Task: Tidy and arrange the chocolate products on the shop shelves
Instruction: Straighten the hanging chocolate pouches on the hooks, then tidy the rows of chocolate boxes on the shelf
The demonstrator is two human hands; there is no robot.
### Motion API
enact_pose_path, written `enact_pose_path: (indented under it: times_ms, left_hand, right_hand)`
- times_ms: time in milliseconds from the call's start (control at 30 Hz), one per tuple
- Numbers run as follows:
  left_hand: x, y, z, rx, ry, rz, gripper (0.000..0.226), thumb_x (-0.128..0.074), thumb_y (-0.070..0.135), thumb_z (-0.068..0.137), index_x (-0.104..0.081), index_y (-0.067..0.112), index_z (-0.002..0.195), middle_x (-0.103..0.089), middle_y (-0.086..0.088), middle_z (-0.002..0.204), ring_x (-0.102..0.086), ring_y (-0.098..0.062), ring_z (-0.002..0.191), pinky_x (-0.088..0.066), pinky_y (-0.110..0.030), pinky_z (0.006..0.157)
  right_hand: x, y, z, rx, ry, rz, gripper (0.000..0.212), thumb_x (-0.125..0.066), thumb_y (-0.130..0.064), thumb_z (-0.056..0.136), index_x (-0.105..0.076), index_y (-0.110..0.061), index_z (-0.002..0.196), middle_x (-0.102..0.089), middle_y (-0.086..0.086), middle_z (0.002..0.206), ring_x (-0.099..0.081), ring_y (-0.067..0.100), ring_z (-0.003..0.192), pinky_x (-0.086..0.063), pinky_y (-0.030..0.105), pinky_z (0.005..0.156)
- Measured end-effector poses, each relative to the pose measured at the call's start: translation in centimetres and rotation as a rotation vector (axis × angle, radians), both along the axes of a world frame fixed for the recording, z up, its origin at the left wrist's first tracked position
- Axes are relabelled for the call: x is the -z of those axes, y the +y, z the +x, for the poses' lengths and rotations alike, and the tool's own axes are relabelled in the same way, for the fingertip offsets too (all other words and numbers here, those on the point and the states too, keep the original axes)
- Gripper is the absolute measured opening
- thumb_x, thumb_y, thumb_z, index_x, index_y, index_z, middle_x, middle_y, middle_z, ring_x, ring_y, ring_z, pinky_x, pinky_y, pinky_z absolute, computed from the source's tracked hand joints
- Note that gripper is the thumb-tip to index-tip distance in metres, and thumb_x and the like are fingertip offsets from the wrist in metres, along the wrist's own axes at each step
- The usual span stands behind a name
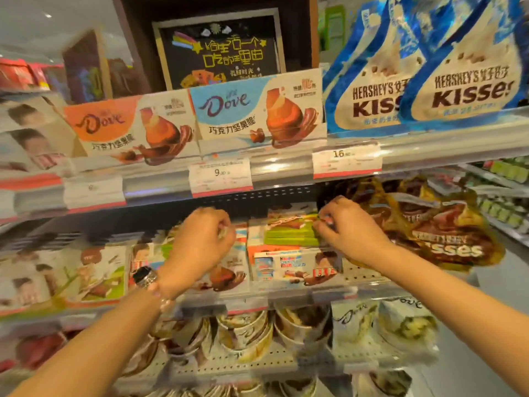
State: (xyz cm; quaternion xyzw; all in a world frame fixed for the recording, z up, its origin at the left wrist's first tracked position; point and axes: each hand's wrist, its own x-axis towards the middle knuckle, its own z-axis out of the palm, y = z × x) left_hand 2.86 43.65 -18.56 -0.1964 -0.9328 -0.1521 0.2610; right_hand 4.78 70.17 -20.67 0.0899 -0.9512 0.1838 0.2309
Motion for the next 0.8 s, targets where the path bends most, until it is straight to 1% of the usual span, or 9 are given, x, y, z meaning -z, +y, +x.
enact_pose_path:
  times_ms: [100,233,300,367,500,633,667,733,800]
  left_hand:
    - [0.4,-2.4,-2.6,-0.265,-0.122,-0.237,0.053,-0.053,0.053,0.083,-0.063,0.005,0.103,-0.061,-0.018,0.106,-0.053,-0.035,0.101,-0.048,-0.040,0.082]
    - [1.0,-4.2,-4.2,-0.420,-0.402,-0.250,0.112,-0.020,0.094,0.058,-0.058,0.008,0.119,-0.053,-0.019,0.128,-0.049,-0.039,0.117,-0.043,-0.043,0.091]
    - [1.2,-4.6,-4.9,-0.373,-0.486,-0.217,0.118,-0.018,0.098,0.049,-0.060,0.011,0.117,-0.057,-0.014,0.127,-0.055,-0.035,0.111,-0.046,-0.039,0.087]
    - [1.0,-4.7,-5.6,-0.348,-0.522,-0.204,0.113,-0.028,0.097,0.050,-0.059,0.014,0.121,-0.057,-0.011,0.129,-0.057,-0.033,0.110,-0.048,-0.036,0.086]
    - [0.2,-4.7,-6.9,-0.344,-0.613,-0.263,0.113,-0.043,0.092,0.049,-0.050,0.016,0.131,-0.047,-0.010,0.140,-0.051,-0.030,0.119,-0.044,-0.036,0.094]
    - [-1.3,-5.4,-7.2,-0.307,-0.852,-0.021,0.127,-0.067,0.084,0.026,-0.047,0.017,0.132,-0.051,-0.008,0.134,-0.055,-0.026,0.111,-0.046,-0.040,0.095]
    - [-1.9,-5.3,-7.0,-0.301,-0.912,0.017,0.134,-0.071,0.081,0.022,-0.042,0.017,0.136,-0.048,-0.008,0.137,-0.052,-0.028,0.115,-0.044,-0.041,0.096]
    - [-2.3,-5.4,-7.1,-0.301,-0.987,0.031,0.135,-0.075,0.074,0.022,-0.038,0.015,0.138,-0.044,-0.009,0.141,-0.047,-0.030,0.122,-0.043,-0.040,0.094]
    - [-2.6,-5.4,-6.9,-0.315,-0.994,0.068,0.126,-0.077,0.069,0.021,-0.048,0.013,0.130,-0.051,-0.011,0.135,-0.051,-0.030,0.119,-0.044,-0.036,0.084]
  right_hand:
    - [0.5,-2.2,-1.8,0.254,-0.164,0.089,0.068,-0.041,-0.065,0.085,-0.059,-0.006,0.115,-0.050,0.015,0.125,-0.047,0.033,0.114,-0.042,0.041,0.088]
    - [0.7,-4.4,-3.3,0.349,-0.408,0.039,0.106,-0.022,-0.089,0.066,-0.060,-0.006,0.120,-0.040,0.018,0.141,-0.039,0.036,0.126,-0.035,0.048,0.098]
    - [0.5,-4.9,-3.9,0.356,-0.448,0.007,0.109,-0.022,-0.093,0.059,-0.064,-0.005,0.110,-0.042,0.020,0.141,-0.038,0.037,0.128,-0.037,0.045,0.099]
    - [0.3,-5.1,-4.3,0.387,-0.470,-0.037,0.104,-0.033,-0.093,0.056,-0.064,-0.007,0.104,-0.045,0.017,0.139,-0.039,0.036,0.128,-0.039,0.043,0.093]
    - [-0.4,-5.0,-5.0,0.442,-0.563,-0.092,0.116,-0.047,-0.093,0.046,-0.050,-0.011,0.128,-0.041,0.014,0.142,-0.036,0.036,0.130,-0.036,0.046,0.101]
    - [-1.6,-4.6,-6.0,0.332,-0.725,-0.258,0.126,-0.068,-0.077,0.045,-0.030,-0.008,0.143,-0.031,0.016,0.149,-0.028,0.036,0.137,-0.027,0.049,0.111]
    - [-1.8,-4.6,-6.2,0.303,-0.775,-0.314,0.121,-0.072,-0.071,0.045,-0.034,-0.006,0.140,-0.041,0.016,0.143,-0.037,0.034,0.131,-0.033,0.047,0.107]
    - [-2.2,-4.7,-6.4,0.240,-0.874,-0.396,0.082,-0.076,-0.060,0.058,-0.051,-0.006,0.115,-0.061,0.009,0.104,-0.058,0.024,0.096,-0.047,0.035,0.078]
    - [-2.6,-4.9,-6.5,0.220,-0.943,-0.418,0.052,-0.073,-0.055,0.067,-0.051,-0.012,0.086,-0.056,0.002,0.078,-0.053,0.015,0.070,-0.039,0.028,0.055]
